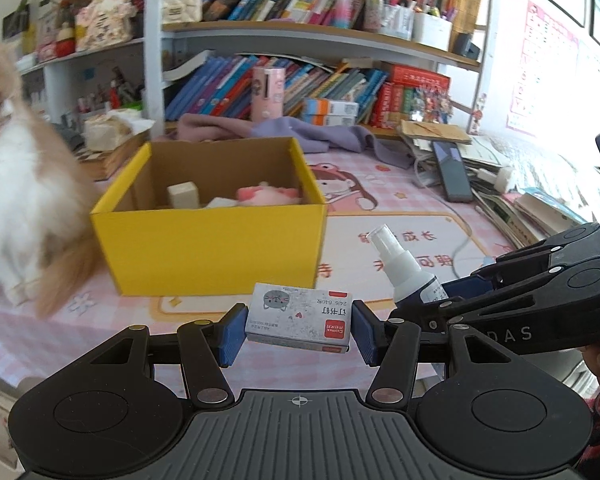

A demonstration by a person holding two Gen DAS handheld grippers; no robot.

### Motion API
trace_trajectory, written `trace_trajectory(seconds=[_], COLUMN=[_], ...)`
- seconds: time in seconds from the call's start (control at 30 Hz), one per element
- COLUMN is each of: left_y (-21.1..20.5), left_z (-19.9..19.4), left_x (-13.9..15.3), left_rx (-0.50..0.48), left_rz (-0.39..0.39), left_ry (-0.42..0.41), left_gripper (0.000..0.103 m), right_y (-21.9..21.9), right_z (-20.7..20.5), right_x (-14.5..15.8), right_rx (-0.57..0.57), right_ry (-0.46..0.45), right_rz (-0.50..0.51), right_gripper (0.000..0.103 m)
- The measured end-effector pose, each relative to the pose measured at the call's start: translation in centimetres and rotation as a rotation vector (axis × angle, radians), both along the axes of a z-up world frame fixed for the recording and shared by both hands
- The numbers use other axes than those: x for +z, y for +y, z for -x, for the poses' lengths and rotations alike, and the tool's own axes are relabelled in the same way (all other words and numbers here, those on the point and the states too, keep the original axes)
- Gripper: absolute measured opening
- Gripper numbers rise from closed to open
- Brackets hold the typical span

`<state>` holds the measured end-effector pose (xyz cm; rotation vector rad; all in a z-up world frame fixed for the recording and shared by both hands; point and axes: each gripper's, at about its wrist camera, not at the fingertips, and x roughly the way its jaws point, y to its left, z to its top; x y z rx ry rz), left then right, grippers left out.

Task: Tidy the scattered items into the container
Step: 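Carry the medicine box and spray bottle with both grippers over the yellow box, then lower both grippers into the box and open them, releasing both items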

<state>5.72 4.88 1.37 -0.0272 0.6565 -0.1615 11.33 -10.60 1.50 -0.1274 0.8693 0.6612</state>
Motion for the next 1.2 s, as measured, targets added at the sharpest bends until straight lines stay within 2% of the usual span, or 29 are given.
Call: trace_trajectory(seconds=[0.37, 0.53, 1.03, 1.2], left_y=[4.2, 5.0, 5.2, 5.7], left_z=[0.0, -1.6, -10.2, -14.7], left_x=[-0.5, -0.1, 2.9, 2.2], left_rx=[0.139, 0.161, 0.153, 0.161], left_rz=[0.018, 0.008, -0.064, -0.049], left_ry=[0.009, 0.000, -0.095, -0.053], left_gripper=[0.054, 0.054, 0.054, 0.054], right_y=[4.2, 5.4, 6.5, 7.9], right_z=[-1.3, -2.9, -12.8, -17.7], right_x=[-0.1, 0.3, 4.3, 4.4], right_rx=[0.134, 0.166, 0.142, 0.149], right_ry=[-0.014, -0.050, -0.164, -0.206], right_rz=[0.003, -0.011, -0.118, -0.076], right_gripper=[0.031, 0.031, 0.031, 0.031])
